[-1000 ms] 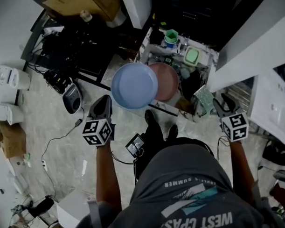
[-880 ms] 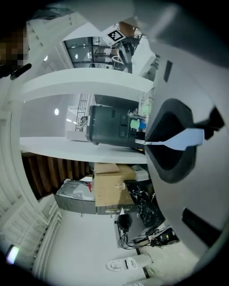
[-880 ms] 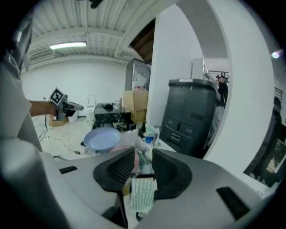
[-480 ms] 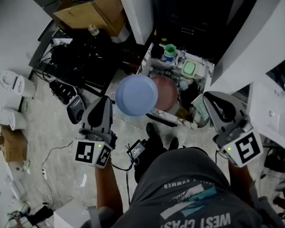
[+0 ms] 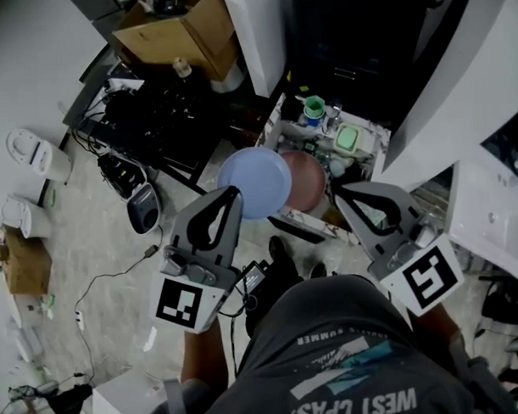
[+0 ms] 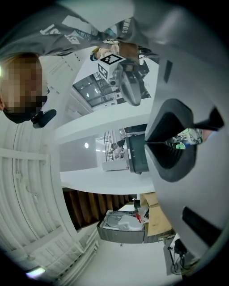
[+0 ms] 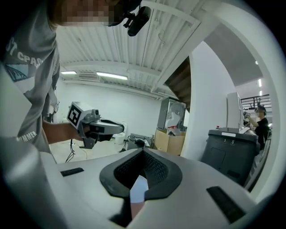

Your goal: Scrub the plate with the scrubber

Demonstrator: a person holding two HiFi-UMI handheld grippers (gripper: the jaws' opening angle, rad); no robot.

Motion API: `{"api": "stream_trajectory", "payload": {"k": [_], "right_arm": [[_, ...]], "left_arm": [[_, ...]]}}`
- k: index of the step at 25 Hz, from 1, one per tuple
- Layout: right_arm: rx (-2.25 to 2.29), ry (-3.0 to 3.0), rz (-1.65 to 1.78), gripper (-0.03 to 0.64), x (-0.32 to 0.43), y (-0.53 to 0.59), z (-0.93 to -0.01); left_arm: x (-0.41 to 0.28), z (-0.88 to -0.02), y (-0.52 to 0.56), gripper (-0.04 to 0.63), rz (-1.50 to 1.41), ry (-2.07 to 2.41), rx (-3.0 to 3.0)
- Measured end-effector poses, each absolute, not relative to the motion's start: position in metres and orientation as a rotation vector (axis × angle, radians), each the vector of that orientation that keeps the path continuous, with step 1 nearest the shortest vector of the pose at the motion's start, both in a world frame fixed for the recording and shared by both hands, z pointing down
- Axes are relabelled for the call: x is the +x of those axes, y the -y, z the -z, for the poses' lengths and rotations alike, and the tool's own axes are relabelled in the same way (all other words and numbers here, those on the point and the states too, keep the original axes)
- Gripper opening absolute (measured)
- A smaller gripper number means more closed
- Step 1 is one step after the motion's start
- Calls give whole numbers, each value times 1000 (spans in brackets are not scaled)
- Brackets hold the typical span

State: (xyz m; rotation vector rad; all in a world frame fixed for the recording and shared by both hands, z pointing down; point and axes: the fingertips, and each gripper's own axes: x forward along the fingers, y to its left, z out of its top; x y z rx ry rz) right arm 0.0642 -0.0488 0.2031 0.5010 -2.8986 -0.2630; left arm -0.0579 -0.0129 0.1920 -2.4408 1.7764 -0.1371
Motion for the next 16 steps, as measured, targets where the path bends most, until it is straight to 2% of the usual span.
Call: {"api": "stream_trajectory", "payload": {"k": [16], "right_arm": [[547, 2873, 255, 28, 74, 45, -209]], "left_arm": [[-56, -193, 0, 12, 136, -1769, -2454]]}}
